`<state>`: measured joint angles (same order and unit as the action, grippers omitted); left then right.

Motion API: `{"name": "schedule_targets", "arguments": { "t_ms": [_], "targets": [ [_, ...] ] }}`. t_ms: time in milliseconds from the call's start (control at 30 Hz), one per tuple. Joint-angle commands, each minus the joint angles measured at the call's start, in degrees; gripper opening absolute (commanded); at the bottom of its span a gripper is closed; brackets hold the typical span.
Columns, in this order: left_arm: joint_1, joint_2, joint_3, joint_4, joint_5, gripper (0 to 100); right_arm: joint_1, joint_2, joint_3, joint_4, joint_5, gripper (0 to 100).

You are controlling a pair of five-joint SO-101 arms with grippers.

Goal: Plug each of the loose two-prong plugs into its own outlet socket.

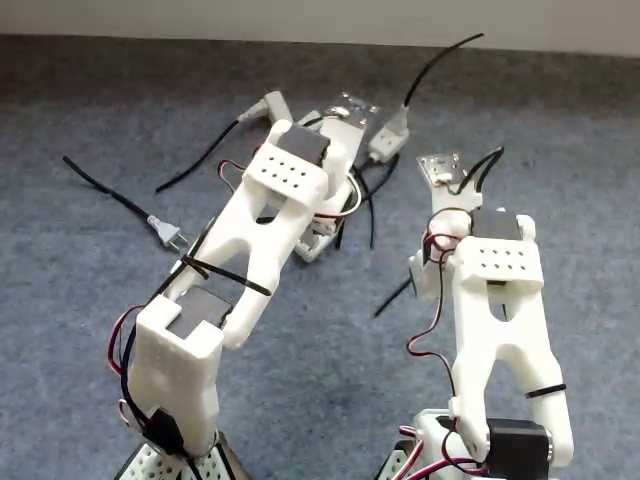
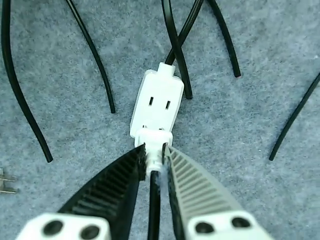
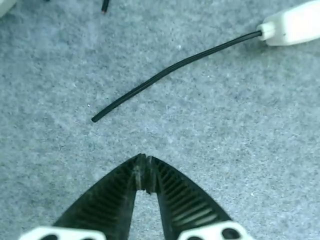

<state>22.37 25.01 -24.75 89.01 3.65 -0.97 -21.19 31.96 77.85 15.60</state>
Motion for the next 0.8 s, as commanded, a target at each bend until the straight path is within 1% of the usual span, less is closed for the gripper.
{"name": "schedule_targets", "arguments": {
  "t_ms": [0,167,300,633,767],
  "targets": [
    [0.84,-3.30,-0.22,0.53,0.35,1,-0.40,-0.04,0.04,-0.66,0.18,0.7],
    [-1.45,-3.30,2.77,-0.35,0.00,1,-0.40,-0.04,0.04,-0.66,0.18,0.7],
    [-3.21,-3.30,7.52,-4.92,0.00,1,-0.40,-0.04,0.04,-0.66,0.18,0.7],
    [-2.86,-3.30,15.25,-13.19,0.00,1,-0.40,-0.04,0.04,-0.66,0.18,0.7],
    [-2.86,-3.74,15.96,-13.89,0.00,1,-0.40,-0.04,0.04,-0.66,0.18,0.7]
  ]
}}
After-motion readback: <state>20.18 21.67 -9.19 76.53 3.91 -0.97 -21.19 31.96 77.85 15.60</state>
